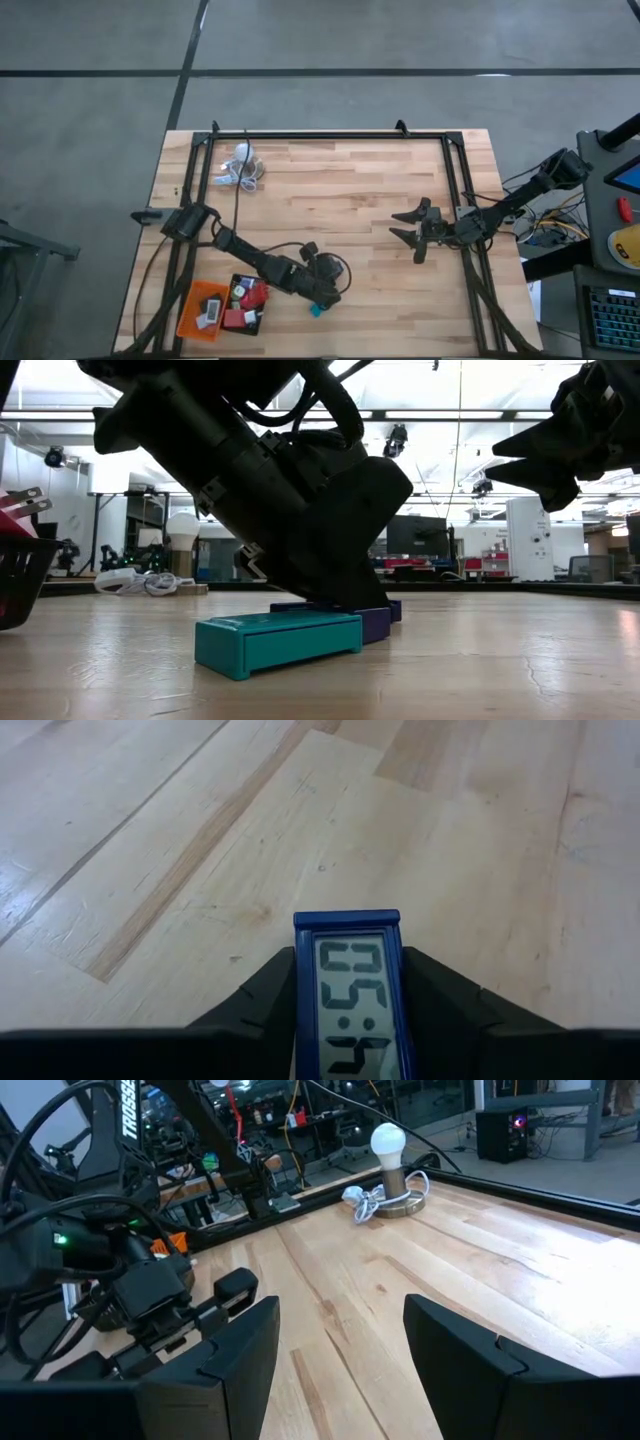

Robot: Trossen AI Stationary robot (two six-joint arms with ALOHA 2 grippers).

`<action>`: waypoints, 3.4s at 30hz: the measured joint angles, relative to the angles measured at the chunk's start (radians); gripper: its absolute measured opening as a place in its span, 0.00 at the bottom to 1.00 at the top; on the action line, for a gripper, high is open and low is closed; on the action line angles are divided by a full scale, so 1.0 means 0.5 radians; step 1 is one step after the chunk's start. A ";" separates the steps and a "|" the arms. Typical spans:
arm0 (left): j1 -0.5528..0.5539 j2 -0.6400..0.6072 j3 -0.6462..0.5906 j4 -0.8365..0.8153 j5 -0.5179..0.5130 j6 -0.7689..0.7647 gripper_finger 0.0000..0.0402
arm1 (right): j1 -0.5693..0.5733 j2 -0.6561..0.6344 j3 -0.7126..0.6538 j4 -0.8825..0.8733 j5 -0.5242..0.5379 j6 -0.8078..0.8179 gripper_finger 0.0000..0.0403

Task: Pick & Place Office items
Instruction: Put the top dark blue digital clock into the orange basket

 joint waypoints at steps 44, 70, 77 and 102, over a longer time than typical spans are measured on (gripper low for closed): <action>-0.834 -1.078 0.000 -2.428 0.131 -2.631 0.38 | 0.001 0.000 0.001 0.006 0.000 0.000 0.52; -1.145 -1.007 -0.124 -2.549 1.373 -3.481 0.38 | 0.000 0.000 0.001 0.006 0.000 0.000 0.52; -1.145 -1.007 -0.279 -2.366 1.376 -3.378 0.38 | 0.000 0.001 0.001 0.006 0.000 0.000 0.52; -1.144 -1.023 -0.412 -2.178 1.333 -3.323 0.68 | 0.000 0.000 0.001 0.006 0.000 0.000 0.52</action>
